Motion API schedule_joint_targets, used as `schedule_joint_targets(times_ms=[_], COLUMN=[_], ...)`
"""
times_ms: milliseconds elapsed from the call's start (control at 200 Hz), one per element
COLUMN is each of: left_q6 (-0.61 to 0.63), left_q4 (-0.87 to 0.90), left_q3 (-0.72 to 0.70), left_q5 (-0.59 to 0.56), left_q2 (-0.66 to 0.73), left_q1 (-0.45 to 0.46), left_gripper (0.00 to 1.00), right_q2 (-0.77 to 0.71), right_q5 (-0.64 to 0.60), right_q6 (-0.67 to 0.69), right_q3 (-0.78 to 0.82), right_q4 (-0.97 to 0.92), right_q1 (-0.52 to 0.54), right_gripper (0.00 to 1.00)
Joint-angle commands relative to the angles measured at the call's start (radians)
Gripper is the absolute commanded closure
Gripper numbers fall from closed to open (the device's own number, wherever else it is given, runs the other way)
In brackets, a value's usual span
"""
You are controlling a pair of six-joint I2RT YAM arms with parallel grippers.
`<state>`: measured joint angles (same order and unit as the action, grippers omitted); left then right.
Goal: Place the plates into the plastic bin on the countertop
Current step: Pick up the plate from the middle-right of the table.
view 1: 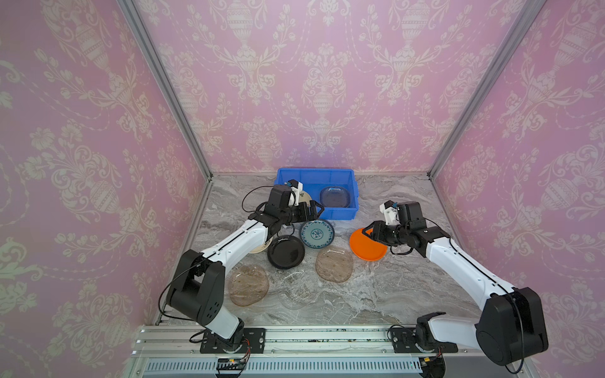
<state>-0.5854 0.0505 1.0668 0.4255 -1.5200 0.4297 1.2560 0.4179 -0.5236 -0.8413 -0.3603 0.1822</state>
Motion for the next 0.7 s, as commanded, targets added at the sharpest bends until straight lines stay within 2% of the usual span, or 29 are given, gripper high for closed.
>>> schedule_joint_targets(times_ms=[0, 190, 370, 696], left_q6=[0.016, 0.006, -0.015, -0.028], left_q4=[0.048, 0.008, -0.038, -0.09], left_q3=[-0.066, -0.154, -0.167, -0.111], left_q5=[0.04, 0.068, 0.08, 0.084], left_q2=[0.08, 0.098, 0.069, 0.002], left_q1=[0.006, 0.045, 0.06, 0.058], left_gripper=[0.01, 0.02, 0.03, 0.04], right_q2=[-0.057, -0.174, -0.235, -0.184], right_q5=[-0.058, -0.081, -0.088, -0.081], right_q6=[-0.026, -0.069, -0.143, -0.253], right_q3=[0.068, 0.181, 0.287, 0.414], right_q4=[-0.042, -0.037, -0.001, 0.214], right_q1=[-0.045, -0.128, -0.183, -0.205], right_gripper=[0.54, 0.56, 0.61, 0.65])
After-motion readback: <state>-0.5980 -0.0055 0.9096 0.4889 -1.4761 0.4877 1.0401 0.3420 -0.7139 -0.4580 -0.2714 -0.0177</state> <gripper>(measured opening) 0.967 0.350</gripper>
